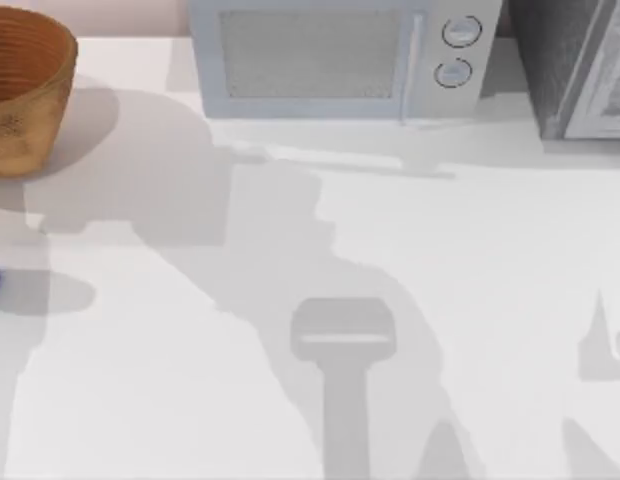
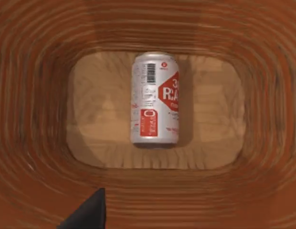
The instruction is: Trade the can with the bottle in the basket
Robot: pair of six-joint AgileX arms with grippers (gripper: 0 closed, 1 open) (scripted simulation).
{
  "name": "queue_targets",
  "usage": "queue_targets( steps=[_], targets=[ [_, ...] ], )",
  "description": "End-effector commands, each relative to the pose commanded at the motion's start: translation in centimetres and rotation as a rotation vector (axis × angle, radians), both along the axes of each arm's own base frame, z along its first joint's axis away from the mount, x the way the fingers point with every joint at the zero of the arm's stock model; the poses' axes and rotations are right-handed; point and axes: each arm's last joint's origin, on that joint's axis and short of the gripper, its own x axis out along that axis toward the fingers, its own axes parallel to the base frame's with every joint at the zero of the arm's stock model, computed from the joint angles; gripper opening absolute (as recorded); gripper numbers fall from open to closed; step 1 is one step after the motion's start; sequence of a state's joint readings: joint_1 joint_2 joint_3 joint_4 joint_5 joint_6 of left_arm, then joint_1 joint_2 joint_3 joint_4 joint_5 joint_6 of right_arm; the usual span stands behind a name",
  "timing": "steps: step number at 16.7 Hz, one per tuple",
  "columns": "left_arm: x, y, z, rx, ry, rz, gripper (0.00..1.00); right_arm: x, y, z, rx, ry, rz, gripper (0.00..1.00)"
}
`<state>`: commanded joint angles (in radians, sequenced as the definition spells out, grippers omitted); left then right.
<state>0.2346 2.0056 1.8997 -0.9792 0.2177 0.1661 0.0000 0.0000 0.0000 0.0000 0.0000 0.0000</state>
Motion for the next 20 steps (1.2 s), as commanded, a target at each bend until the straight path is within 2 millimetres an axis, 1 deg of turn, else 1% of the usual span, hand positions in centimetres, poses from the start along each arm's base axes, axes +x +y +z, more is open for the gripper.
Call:
queue_targets(
  steps=[2,4,7,9,11,15,16,17,20],
  targets=[
    [2.7,1.2,-2.4,-0.032,0.067,-0.012,1.0,0.0,0.0,0.0,0.0,0.0,0.0,1.0],
    [4.8,2.1,-4.9,-0.061,0.123,-0.025,1.0,0.0,0.0,0.0,0.0,0.0,0.0,1.0],
    [6.8,3.1,-8.2,-0.098,0.186,-0.04,1.0,0.0,0.0,0.0,0.0,0.0,0.0,1.0],
    [7.5,3.4,-9.7,-0.113,0.21,-0.048,1.0,0.0,0.0,0.0,0.0,0.0,0.0,1.0],
    [7.8,3.5,-10.4,-0.121,0.222,-0.053,1.0,0.0,0.0,0.0,0.0,0.0,0.0,1.0],
    [7.8,3.5,-10.4,-0.122,0.222,-0.053,1.0,0.0,0.0,0.0,0.0,0.0,0.0,1.0],
    [8.0,3.0,-9.3,-0.113,0.193,-0.066,1.0,0.0,0.0,0.0,0.0,0.0,0.0,1.0],
    [8.0,3.0,-9.6,-0.115,0.199,-0.064,1.0,0.0,0.0,0.0,0.0,0.0,0.0,1.0],
    [8.3,3.0,-11.4,-0.122,0.223,-0.053,1.0,0.0,0.0,0.0,0.0,0.0,0.0,1.0]
  ],
)
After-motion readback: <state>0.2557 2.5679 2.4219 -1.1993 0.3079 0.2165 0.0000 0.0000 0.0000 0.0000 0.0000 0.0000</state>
